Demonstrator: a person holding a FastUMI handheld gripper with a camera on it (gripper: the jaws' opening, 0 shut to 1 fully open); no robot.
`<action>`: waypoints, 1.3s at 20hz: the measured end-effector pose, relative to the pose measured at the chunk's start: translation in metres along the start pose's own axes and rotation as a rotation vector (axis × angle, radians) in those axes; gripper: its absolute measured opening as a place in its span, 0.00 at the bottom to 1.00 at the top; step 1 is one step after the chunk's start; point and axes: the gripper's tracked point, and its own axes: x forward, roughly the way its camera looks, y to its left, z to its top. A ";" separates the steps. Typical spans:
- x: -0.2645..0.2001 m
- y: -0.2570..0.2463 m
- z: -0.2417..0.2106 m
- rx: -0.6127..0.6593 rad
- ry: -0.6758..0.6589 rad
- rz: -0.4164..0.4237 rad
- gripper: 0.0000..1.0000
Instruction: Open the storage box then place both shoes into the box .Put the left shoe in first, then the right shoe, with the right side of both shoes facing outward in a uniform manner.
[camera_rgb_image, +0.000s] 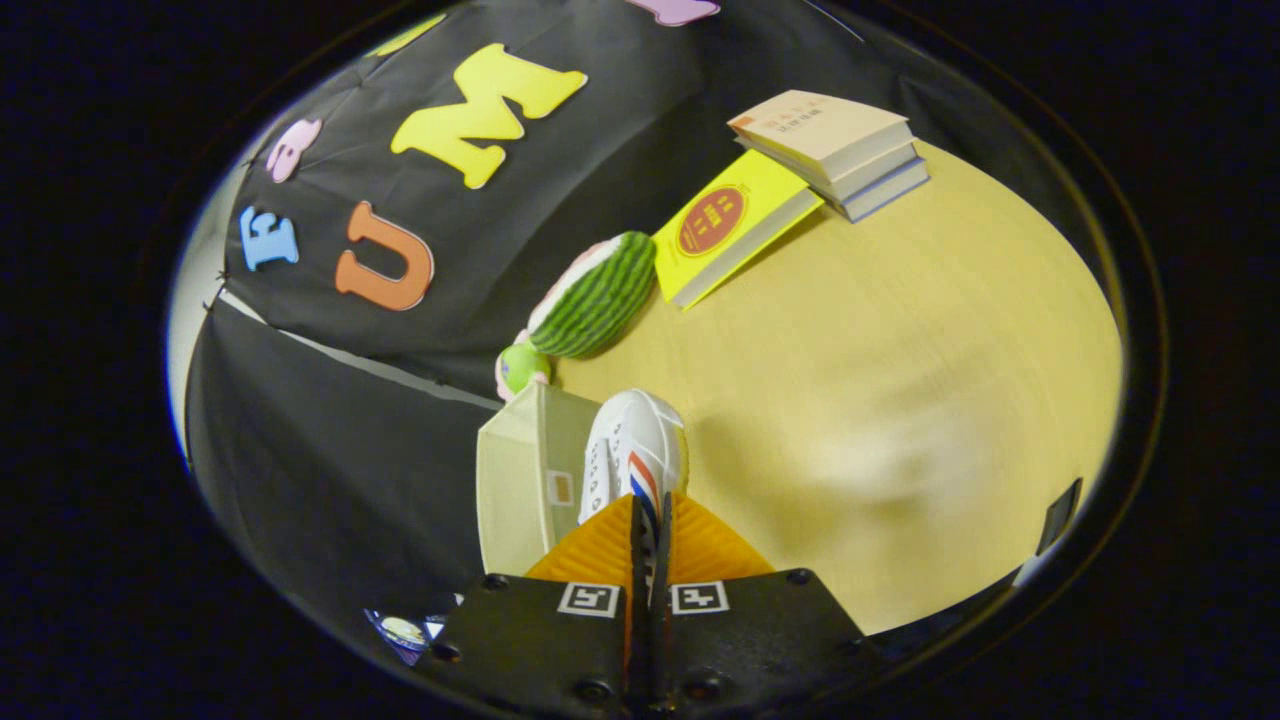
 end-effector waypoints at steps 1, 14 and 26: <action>0.000 0.016 0.001 -0.006 -0.017 0.006 0.06; 0.079 0.158 -0.014 -0.155 -0.319 -0.078 0.05; 0.070 0.164 -0.014 -0.402 -0.465 -0.186 0.69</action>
